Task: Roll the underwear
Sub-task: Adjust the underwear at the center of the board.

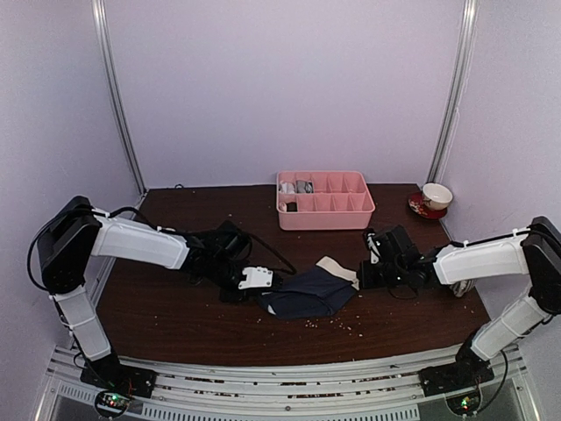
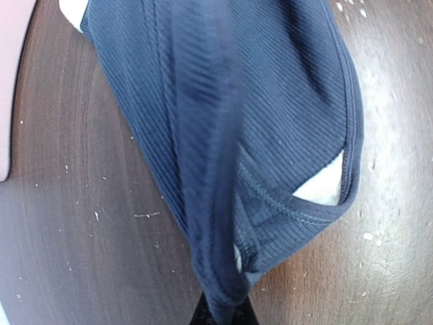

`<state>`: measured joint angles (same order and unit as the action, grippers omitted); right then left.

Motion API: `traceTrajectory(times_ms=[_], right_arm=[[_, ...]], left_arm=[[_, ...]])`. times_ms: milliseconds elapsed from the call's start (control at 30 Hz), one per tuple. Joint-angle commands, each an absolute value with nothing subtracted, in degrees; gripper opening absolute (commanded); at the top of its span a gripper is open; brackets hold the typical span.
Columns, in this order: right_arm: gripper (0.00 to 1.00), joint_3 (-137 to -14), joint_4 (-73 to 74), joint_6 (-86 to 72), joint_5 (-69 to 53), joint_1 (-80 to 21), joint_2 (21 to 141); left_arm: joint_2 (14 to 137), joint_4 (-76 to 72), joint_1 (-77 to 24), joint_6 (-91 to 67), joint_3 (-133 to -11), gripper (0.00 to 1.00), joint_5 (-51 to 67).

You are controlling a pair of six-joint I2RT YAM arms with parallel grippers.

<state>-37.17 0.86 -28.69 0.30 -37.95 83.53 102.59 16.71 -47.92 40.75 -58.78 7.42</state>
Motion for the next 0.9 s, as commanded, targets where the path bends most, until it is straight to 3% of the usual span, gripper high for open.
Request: traceTrajectory(times_ms=[0, 300, 467, 533, 667, 800, 867], right_arm=[[0.00, -35.8, 1.4, -28.2, 2.9, -38.1, 84.2], [0.00, -35.8, 2.2, -26.9, 5.9, -38.9, 85.8], [0.00, -36.2, 3.3, -26.1, 8.0, -39.2, 86.0], [0.00, -36.5, 3.9, -25.9, 8.8, -39.5, 86.4], [0.12, -37.1, 5.0, -25.3, 10.3, -40.7, 86.7], [0.29, -37.6, 6.5, -24.0, 12.2, -42.4, 85.2], [0.32, -37.5, 7.4, -23.4, 13.7, -42.9, 83.6]], left_arm=[[100.4, 14.5, -49.5, 45.2, -55.8, 0.00, 1.8], [100.3, 10.6, -52.2, 47.6, -52.4, 0.01, -3.8], [99.0, 9.3, -52.7, 48.4, -51.3, 0.21, -4.2], [98.3, 9.1, -53.0, 48.6, -51.0, 0.25, -3.9], [97.2, 8.3, -53.6, 49.3, -50.2, 0.28, -3.4], [96.4, 7.9, -53.5, 48.5, -49.6, 0.39, -0.7], [96.1, 7.3, -53.6, 47.8, -49.4, 0.44, 0.0]])
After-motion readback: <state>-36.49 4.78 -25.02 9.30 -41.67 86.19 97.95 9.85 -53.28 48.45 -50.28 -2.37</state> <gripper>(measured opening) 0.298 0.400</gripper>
